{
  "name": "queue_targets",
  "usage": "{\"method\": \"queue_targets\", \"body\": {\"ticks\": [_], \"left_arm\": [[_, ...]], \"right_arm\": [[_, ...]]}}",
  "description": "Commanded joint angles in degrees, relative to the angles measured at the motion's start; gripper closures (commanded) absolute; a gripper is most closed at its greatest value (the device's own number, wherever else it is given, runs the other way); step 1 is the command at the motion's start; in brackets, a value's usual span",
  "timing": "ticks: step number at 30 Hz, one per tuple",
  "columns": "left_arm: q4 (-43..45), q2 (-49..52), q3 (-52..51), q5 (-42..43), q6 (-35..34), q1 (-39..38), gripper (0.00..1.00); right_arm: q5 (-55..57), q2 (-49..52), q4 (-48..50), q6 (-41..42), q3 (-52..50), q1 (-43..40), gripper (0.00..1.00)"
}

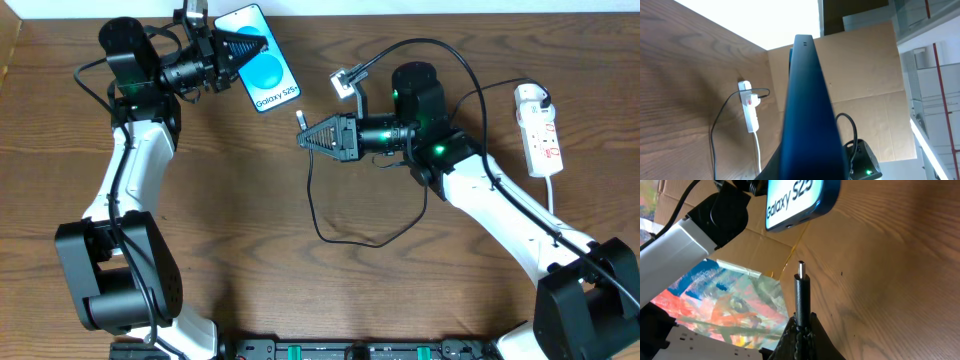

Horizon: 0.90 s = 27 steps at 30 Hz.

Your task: Plug charger to phone and switch on socket

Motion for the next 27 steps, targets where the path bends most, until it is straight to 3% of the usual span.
{"method": "queue_targets", "body": {"ticks": [1, 16, 27], "left_arm": [[0.7, -0.3, 0.5, -0.1, -1.2, -0.2, 0.93], [1.1, -0.3, 0.5, 0.1, -1.4, -0.5, 0.93], [10.8, -0.3, 0.5, -1.8, -10.2, -1.3, 0.93]], "right_arm": [[-1.0, -0.7, 0.5, 0.4, 1.0, 0.4, 0.99], [-1.6, -0.6, 0.9, 0.7, 1.0, 1.2, 0.99], [-3.6, -0.6, 5.0, 0.7, 1.0, 1.0, 0.99]]}}
